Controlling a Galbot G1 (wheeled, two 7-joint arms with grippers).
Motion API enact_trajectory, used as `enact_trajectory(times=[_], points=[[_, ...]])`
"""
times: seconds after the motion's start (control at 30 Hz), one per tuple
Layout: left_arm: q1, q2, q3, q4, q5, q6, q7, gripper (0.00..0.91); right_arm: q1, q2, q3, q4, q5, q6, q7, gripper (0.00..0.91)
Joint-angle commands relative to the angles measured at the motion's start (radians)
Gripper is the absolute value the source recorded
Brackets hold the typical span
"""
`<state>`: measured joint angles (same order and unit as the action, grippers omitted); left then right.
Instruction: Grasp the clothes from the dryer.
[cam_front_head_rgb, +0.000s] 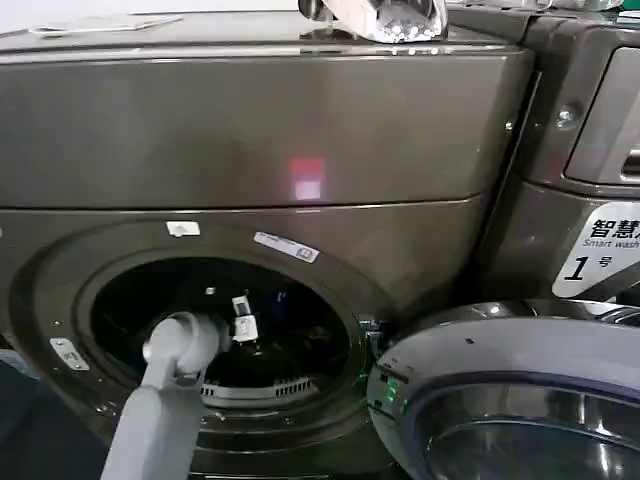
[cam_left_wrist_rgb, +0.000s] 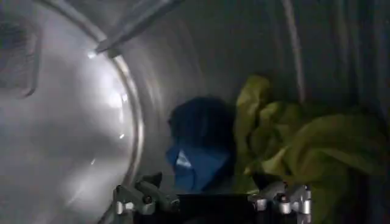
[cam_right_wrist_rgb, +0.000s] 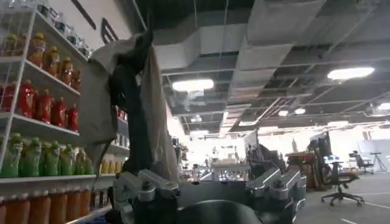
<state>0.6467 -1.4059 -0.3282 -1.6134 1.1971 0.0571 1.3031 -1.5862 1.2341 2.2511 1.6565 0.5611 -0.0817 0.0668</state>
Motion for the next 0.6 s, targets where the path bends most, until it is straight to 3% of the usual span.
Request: enact_trajectory(times=[0.03, 0.6], points=[[-0.065, -0.005, 0.021, 0.158, 0.024, -0.069, 0.046, 0.907, 0.002, 0.006, -0.004, 0.000, -0.001, 0.000, 0.001, 0.907], [-0.074, -0.002, 0.029, 0.238, -0.057, -0.033, 0.045, 0.907, 0.002, 0.002, -0.010, 0.009, -0.002, 0.001, 0.002, 0.907]])
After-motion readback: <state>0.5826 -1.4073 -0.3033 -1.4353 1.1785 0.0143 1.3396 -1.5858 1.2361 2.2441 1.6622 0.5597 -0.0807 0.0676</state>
